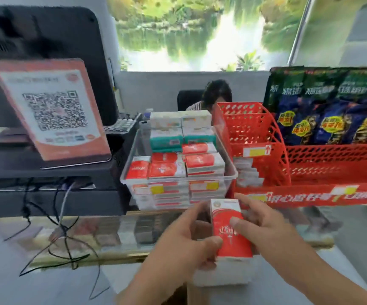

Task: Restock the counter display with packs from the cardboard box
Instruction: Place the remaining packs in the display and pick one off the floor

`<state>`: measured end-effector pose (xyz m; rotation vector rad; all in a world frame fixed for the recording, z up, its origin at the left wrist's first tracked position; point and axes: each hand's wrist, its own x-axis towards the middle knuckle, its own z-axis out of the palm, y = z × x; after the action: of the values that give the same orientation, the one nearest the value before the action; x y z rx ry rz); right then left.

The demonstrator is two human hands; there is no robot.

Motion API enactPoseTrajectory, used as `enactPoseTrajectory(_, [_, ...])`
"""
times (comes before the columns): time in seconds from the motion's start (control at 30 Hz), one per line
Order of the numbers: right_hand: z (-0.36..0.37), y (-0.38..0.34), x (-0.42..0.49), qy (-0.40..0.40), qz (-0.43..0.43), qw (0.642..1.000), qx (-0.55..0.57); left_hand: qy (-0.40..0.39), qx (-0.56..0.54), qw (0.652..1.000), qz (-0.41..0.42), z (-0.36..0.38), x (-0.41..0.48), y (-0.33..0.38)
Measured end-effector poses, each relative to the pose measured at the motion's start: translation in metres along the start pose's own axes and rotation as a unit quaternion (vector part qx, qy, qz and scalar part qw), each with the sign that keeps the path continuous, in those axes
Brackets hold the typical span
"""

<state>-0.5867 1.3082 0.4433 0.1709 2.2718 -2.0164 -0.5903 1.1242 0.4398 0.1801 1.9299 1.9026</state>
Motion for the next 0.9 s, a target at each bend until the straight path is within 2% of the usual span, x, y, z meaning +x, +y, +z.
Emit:
enactPoseTrajectory(0.13, [0.024, -0.022, 0.008, -0.005, -0.011, 1.000, -0.026, 0.068, -0.001, 0.998, 0.010, -0.024, -0.005, 0.017])
enactPoseTrajectory(0.27, [0.046, -0.041, 0.027, -0.019, -0.010, 1.000, -0.018, 0.086, -0.014, 0.996, 0.019, -0.041, -0.006, 0.031])
enactPoseTrajectory(0.37, [0.059, -0.055, 0.048, -0.039, -0.014, 0.996, -0.074, 0.140, -0.009, 0.990, 0.008, -0.054, -0.001, 0.042])
enactPoseTrajectory(0.47, [0.070, -0.062, 0.071, -0.050, -0.039, 0.989, -0.133, 0.179, 0.034, 0.983, -0.003, -0.064, 0.009, 0.056])
enactPoseTrajectory(0.73, [0.109, -0.084, 0.143, -0.041, -0.079, 0.978, -0.186, 0.268, 0.177, 0.947, 0.031, -0.106, 0.048, 0.085])
enactPoseTrajectory(0.9, [0.145, -0.085, 0.181, -0.021, -0.070, 0.966, -0.247, 0.266, 0.206, 0.940, 0.061, -0.128, 0.041, 0.080])
